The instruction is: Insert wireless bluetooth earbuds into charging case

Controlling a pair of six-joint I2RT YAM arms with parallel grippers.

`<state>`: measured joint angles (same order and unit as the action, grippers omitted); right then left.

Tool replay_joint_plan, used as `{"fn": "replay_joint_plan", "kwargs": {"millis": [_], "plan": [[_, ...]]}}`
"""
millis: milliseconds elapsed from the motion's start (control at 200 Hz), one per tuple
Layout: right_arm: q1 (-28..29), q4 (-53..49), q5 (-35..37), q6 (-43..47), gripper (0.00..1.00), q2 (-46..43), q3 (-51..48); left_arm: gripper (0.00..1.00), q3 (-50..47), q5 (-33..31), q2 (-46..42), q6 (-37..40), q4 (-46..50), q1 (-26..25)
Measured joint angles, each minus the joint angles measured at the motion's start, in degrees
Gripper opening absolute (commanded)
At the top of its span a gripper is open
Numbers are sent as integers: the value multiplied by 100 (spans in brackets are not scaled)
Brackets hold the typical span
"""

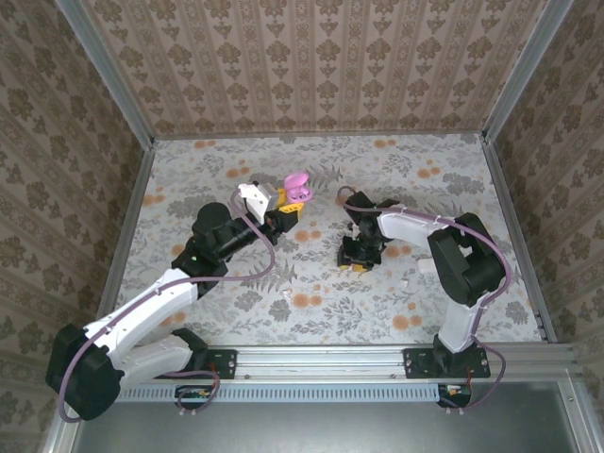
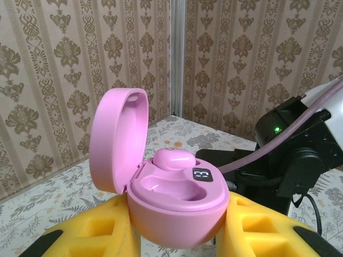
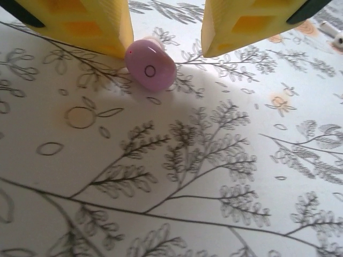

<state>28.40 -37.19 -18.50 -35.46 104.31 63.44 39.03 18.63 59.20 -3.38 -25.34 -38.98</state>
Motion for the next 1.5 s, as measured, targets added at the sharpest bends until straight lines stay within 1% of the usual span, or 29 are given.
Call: {"fn": "replay_joint_plan", "kwargs": {"millis": [230,500,605,805,1050,1200,1500], "plan": [[76,376,-175,-142,41,-72,-103,34,0,7,0,-2,0,0],[81,282,-173,-9,38,-280,-92,34,0,15,0,0,0,0],[33,92,-155,208,38,-396,0,34,0,15,0,0,0,0],[-120,-225,131,835,38,-385,332,34,0,15,0,0,0,0],[-164,-398,116,1440,37,90,568,34,0,15,0,0,0,-4],[-164,-437,22,1565,36,334,636,34,0,13,0,0,0,-4],[-162,-492,-2,1606,35,531,702,34,0,13,0,0,0,-4]]}}
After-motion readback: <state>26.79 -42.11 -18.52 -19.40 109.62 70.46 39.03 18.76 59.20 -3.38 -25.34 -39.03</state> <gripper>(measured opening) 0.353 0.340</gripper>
